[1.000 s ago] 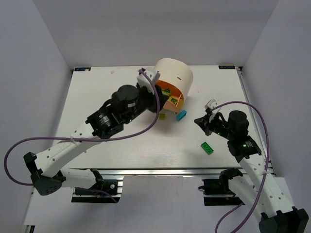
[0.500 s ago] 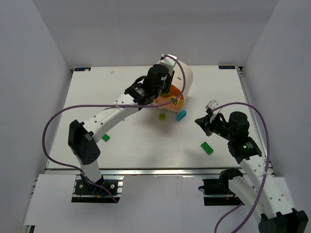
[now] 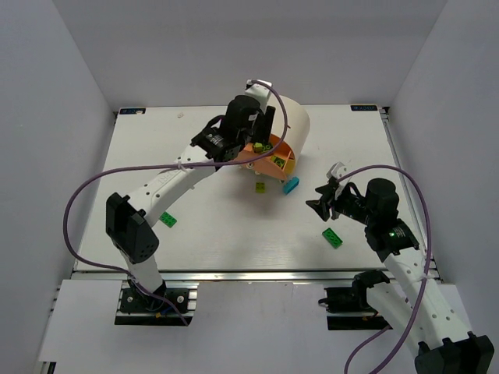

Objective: Sort the legos into containers by color

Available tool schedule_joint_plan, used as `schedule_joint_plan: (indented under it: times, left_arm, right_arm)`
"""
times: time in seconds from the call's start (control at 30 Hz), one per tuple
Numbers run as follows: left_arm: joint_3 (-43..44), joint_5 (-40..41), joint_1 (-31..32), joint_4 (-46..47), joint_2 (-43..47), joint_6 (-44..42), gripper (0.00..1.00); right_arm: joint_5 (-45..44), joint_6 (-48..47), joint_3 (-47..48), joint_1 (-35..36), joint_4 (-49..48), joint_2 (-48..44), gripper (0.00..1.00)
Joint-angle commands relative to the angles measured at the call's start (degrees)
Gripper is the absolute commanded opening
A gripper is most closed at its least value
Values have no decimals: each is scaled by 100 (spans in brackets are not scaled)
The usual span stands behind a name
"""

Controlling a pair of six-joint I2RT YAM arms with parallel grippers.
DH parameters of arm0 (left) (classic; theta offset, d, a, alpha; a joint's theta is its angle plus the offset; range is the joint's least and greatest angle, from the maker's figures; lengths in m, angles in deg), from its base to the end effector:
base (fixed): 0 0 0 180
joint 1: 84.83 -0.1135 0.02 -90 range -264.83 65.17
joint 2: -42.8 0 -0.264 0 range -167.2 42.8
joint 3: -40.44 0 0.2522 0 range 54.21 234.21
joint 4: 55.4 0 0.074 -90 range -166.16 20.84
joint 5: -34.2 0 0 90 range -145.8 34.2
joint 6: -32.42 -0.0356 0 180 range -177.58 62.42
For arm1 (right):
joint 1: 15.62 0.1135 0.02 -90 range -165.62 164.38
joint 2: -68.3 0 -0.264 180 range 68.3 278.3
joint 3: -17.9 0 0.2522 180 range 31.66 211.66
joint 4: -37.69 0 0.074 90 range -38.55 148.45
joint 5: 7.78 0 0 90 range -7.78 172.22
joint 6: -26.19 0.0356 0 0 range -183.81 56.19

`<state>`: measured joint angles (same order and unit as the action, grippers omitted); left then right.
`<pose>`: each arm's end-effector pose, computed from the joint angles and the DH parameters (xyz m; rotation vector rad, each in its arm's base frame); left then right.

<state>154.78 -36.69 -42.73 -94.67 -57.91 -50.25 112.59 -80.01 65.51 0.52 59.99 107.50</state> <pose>0.3129 -0.2670 0.3858 0.3930 1.9597 -0.2190 0.1550 0.0636 0.2921 -0.8519 1.5910 0.4784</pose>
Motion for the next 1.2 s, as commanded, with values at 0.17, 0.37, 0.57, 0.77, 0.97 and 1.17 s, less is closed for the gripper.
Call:
schedule_joint_plan:
  times: [0.17,0.37,0.57,0.77,0.97,1.17]
  left_arm:
    - [-1888,-443,-36,792,2543,408,0]
    - [-4866,-715,-36,1804,5073,1559,8]
    - [-6503,-1076,-36,2506,5633,2562,19]
    - [-7331,-1094,25,3822,4790,2273,56]
    - [-8096,-1095,78,6245,3955,2448,60]
    - [-8160,-997,78,7633,2534,2317,64]
  right_arm:
    - [619,-357,-133,-32,-150,-97,46]
    - [584,-366,-133,-23,-168,-35,44]
    - [523,-339,-150,-23,-194,17,44]
    - [408,-295,-159,-50,-229,44,46]
    - [426,-295,-168,-59,-229,44,46]
    - [443,-278,-150,-50,-221,26,47]
